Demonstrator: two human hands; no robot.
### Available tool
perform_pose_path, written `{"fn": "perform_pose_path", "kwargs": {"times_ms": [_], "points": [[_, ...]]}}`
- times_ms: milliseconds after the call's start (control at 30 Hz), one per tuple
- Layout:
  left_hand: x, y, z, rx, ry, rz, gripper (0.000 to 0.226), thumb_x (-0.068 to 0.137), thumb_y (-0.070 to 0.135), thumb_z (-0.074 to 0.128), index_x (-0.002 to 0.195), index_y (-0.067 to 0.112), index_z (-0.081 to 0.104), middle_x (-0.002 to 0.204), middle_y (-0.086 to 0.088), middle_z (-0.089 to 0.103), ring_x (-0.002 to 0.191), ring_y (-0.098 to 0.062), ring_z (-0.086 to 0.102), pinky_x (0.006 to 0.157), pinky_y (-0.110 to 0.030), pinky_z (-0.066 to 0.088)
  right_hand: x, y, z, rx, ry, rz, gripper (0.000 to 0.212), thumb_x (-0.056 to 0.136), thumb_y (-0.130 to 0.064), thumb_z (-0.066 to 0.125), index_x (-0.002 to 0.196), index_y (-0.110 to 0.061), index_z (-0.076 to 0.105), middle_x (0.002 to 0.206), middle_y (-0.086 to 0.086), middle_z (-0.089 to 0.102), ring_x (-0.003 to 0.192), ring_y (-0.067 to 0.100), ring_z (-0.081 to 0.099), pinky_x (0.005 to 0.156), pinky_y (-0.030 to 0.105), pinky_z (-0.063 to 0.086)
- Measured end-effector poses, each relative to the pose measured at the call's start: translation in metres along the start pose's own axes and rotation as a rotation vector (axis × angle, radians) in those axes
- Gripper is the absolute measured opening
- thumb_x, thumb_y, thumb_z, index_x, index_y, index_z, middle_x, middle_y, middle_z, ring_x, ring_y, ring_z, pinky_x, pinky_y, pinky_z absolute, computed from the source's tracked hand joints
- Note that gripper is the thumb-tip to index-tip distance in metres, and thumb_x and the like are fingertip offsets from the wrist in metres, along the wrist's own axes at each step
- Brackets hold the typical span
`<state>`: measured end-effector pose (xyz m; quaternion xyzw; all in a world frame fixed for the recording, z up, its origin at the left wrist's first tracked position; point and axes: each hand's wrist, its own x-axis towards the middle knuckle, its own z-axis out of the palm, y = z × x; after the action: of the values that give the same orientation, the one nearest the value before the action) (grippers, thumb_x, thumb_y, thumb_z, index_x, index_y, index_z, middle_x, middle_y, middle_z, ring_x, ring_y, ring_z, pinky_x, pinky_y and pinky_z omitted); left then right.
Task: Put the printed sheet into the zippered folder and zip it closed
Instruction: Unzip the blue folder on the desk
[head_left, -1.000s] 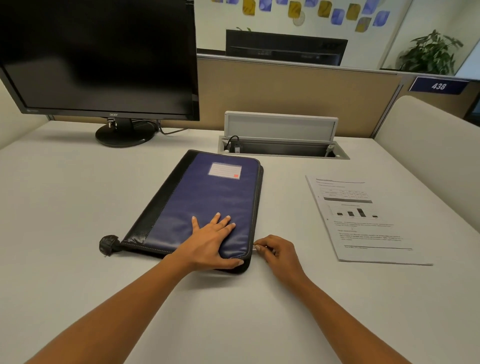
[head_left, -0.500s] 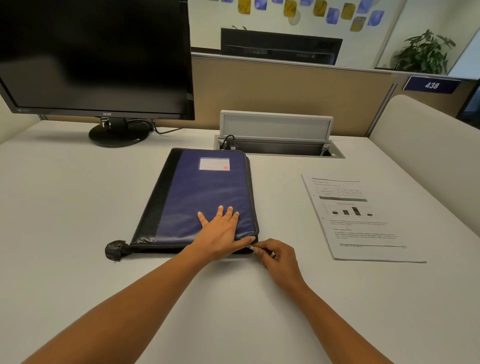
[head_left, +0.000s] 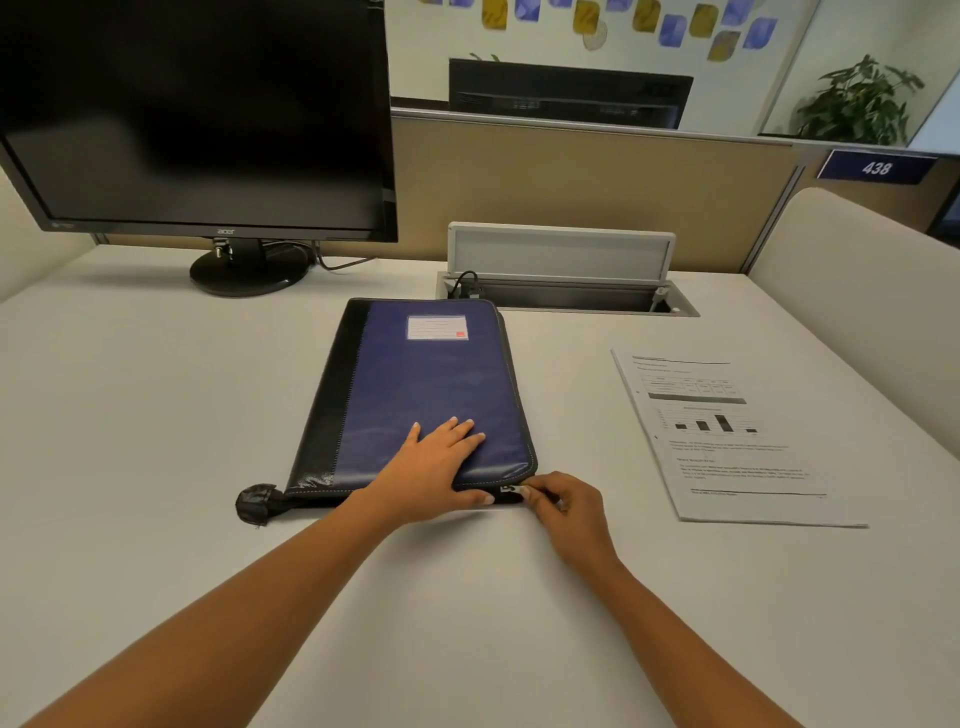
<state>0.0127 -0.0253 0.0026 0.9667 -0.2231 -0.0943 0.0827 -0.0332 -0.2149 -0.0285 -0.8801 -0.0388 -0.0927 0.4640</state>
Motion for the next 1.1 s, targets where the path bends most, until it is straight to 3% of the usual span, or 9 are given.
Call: {"fn": "perform_pose_path", "kwargs": {"times_ms": [167, 267, 433, 500, 633, 767, 900, 1100], "points": [[-0.02, -0.021, -0.002, 0.089, 0.081, -0.069, 0.071, 0.086, 0.059, 0.041, 0.144, 0.026, 0.016, 0.155, 0.002, 0.015, 0.143, -0.02, 0.01, 0.115, -0.045, 0.011, 0.01, 0.009, -0.012, 0.041, 0.09, 0.101, 0.012, 0.085, -0.012, 0.063, 0.093, -0.008, 0.071, 0.081, -0.001, 0.065, 0.072, 0.007, 0.056, 0.061, 0.004, 0.04], [-0.029, -0.028, -0.004, 0.14, 0.096, -0.086, 0.071, 0.085, 0.061, 0.04, 0.144, 0.026, 0.018, 0.154, 0.002, 0.019, 0.142, -0.02, 0.014, 0.115, -0.043, 0.017, 0.018, 0.016, -0.021, 0.091, 0.162, 0.189, 0.013, 0.085, -0.013, 0.063, 0.093, -0.009, 0.071, 0.082, 0.003, 0.067, 0.075, 0.015, 0.058, 0.059, 0.005, 0.042], [-0.035, -0.029, -0.006, 0.177, 0.058, -0.116, 0.076, 0.084, 0.065, 0.036, 0.144, 0.023, 0.018, 0.154, 0.001, 0.02, 0.142, -0.022, 0.015, 0.112, -0.041, 0.024, 0.031, 0.023, -0.035, 0.079, 0.255, 0.31, 0.017, 0.086, -0.022, 0.061, 0.095, -0.011, 0.071, 0.079, 0.01, 0.069, 0.071, 0.023, 0.058, 0.072, 0.032, 0.049], [-0.034, -0.026, -0.005, 0.181, 0.021, -0.131, 0.076, 0.086, 0.064, 0.033, 0.145, 0.02, 0.015, 0.155, -0.002, 0.016, 0.142, -0.023, 0.012, 0.112, -0.042, 0.023, 0.033, 0.023, -0.037, 0.071, 0.281, 0.322, 0.017, 0.087, -0.024, 0.06, 0.095, -0.013, 0.07, 0.079, 0.011, 0.07, 0.07, 0.025, 0.06, 0.076, 0.037, 0.05], [-0.029, -0.02, 0.0, 0.219, -0.035, -0.133, 0.074, 0.09, 0.06, 0.023, 0.145, 0.014, 0.008, 0.155, -0.008, 0.011, 0.143, -0.027, 0.008, 0.114, -0.044, 0.016, 0.031, 0.023, -0.035, 0.06, 0.324, 0.323, 0.017, 0.087, -0.024, 0.059, 0.094, -0.013, 0.07, 0.069, 0.008, 0.065, 0.063, 0.02, 0.057, 0.073, 0.035, 0.048], [-0.027, -0.021, 0.003, 0.232, -0.044, -0.129, 0.071, 0.091, 0.057, 0.02, 0.145, 0.013, 0.007, 0.155, -0.01, 0.01, 0.142, -0.029, 0.008, 0.114, -0.045, 0.015, 0.026, 0.023, -0.032, 0.086, 0.305, 0.309, 0.019, 0.088, -0.022, 0.059, 0.097, -0.01, 0.07, 0.078, 0.012, 0.069, 0.067, 0.021, 0.057, 0.075, 0.038, 0.05], [-0.026, -0.019, 0.005, 0.225, -0.045, -0.137, 0.07, 0.092, 0.056, 0.018, 0.145, 0.012, 0.006, 0.155, -0.01, 0.01, 0.142, -0.03, 0.008, 0.114, -0.045, 0.013, 0.021, 0.02, -0.028, 0.099, 0.279, 0.302, 0.018, 0.088, -0.02, 0.059, 0.097, -0.01, 0.07, 0.078, 0.009, 0.068, 0.065, 0.018, 0.055, 0.07, 0.03, 0.047], [-0.026, -0.017, 0.004, 0.193, -0.031, -0.149, 0.07, 0.092, 0.056, 0.017, 0.145, 0.013, 0.007, 0.155, -0.01, 0.01, 0.142, -0.029, 0.008, 0.114, -0.045, 0.013, 0.009, 0.008, -0.01, 0.111, 0.163, 0.23, 0.016, 0.087, -0.018, 0.059, 0.096, -0.012, 0.07, 0.085, 0.004, 0.071, 0.08, 0.017, 0.063, 0.077, 0.03, 0.051]]}}
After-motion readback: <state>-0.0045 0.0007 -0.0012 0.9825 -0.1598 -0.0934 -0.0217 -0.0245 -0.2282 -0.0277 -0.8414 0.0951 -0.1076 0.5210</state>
